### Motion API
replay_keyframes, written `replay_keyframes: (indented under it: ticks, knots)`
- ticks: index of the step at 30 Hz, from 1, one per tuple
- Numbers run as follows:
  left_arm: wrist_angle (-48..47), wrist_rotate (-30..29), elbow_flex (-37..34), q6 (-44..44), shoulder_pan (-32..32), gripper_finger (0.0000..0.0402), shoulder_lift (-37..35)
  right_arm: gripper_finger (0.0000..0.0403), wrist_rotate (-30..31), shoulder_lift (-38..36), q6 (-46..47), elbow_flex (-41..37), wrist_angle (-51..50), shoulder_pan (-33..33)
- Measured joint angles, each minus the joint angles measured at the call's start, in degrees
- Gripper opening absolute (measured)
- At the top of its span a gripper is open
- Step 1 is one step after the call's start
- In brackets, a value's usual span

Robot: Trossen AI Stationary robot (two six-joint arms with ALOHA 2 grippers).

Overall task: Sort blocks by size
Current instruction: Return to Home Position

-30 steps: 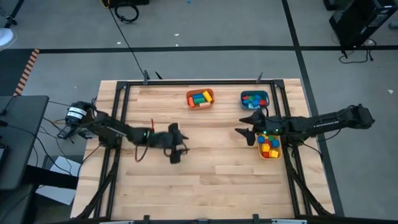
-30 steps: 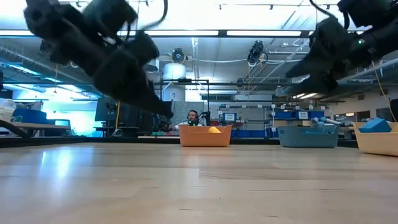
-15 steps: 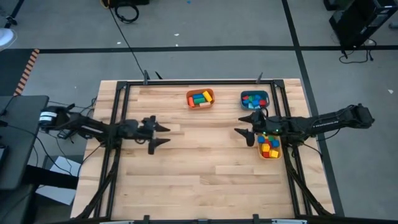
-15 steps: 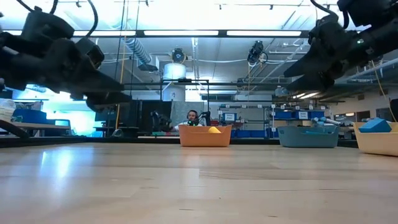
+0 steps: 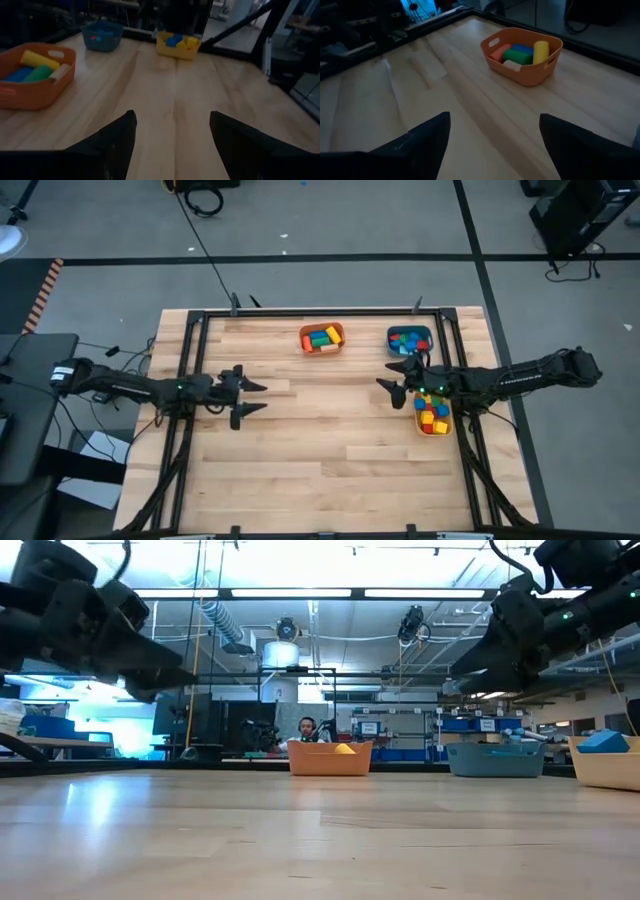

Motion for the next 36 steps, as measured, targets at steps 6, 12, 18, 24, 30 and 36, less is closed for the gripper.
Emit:
replay_keyframes:
  ticks: [6,12,18,24,30,36]
  knots:
    - [-8.71,1.84,0.00,1.53,0.00,0.0261,-14.91,0.0319,-1.21,0.00,-0.24,0.00,-0.34,0.02]
    - [-22.40,2.40,0.00,1.35,0.00,0.0261,-30.82,0.0319,-2.47,-0.01,-2.76,0.00,-0.85,0.07]
    - [-30.41,2.37,0.13,1.42,0.00,0.0261,-40.27,0.0323,-2.47,-0.02,-3.01,0.00,-0.87,0.07]
    - [-30.63,1.88,0.28,1.33,-0.02,0.0261,-40.30,0.0319,-2.47,0.08,-3.02,0.00,-1.28,0.07]
    - [-29.81,1.53,0.31,1.16,-0.04,0.0261,-39.96,0.0320,-2.46,0.13,-2.91,0.00,-1.88,0.07]
    - [-28.78,1.53,0.31,1.11,-0.04,0.0261,-39.96,0.0322,-1.41,-0.03,-1.50,-0.90,-3.83,1.78]
